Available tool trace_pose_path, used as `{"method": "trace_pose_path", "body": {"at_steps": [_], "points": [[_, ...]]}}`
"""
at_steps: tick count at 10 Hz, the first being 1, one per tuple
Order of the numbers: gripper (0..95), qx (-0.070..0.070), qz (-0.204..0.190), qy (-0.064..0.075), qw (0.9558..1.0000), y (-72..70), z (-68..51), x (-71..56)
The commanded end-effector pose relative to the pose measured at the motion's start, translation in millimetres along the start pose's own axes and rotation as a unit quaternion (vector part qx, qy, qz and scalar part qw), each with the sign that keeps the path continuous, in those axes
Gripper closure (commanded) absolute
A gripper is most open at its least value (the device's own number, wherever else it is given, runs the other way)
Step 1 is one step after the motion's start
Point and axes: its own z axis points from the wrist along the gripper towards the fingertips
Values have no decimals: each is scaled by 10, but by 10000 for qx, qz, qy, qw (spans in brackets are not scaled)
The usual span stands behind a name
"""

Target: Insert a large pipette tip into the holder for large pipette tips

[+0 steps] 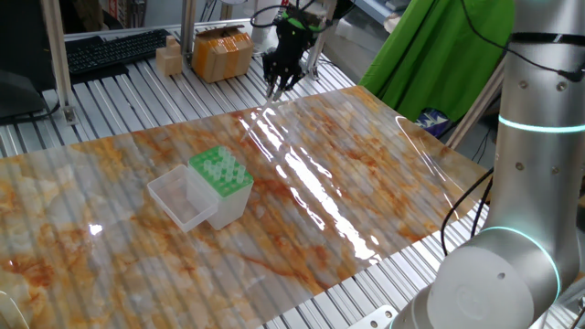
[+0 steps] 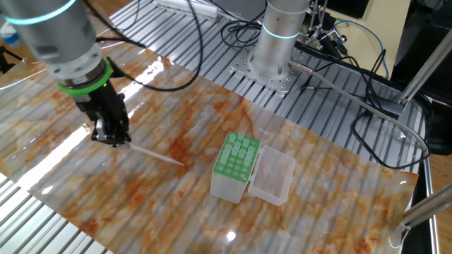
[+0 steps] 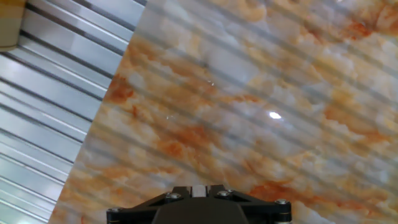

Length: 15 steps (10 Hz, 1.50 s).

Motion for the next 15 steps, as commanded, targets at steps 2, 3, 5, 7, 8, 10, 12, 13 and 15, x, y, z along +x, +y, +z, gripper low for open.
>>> {"method": "trace_pose_path", "body": {"at_steps": [2,3,5,7,8,10,12,13,15], "points": [[950,-9,4,-128,9999,23,-135,127],[950,0,24,-165,9999,25,-176,175],[950,-10,54,-238,9997,26,-242,250],[950,-30,73,-349,9994,18,-313,343],[950,-18,88,-400,9992,13,-354,393],[950,18,66,-563,9984,-10,-384,470],[950,-25,110,-766,9970,-41,-388,519],[950,-33,122,-753,9971,-42,-389,518],[950,-11,115,-672,9977,-42,-389,519]]}}
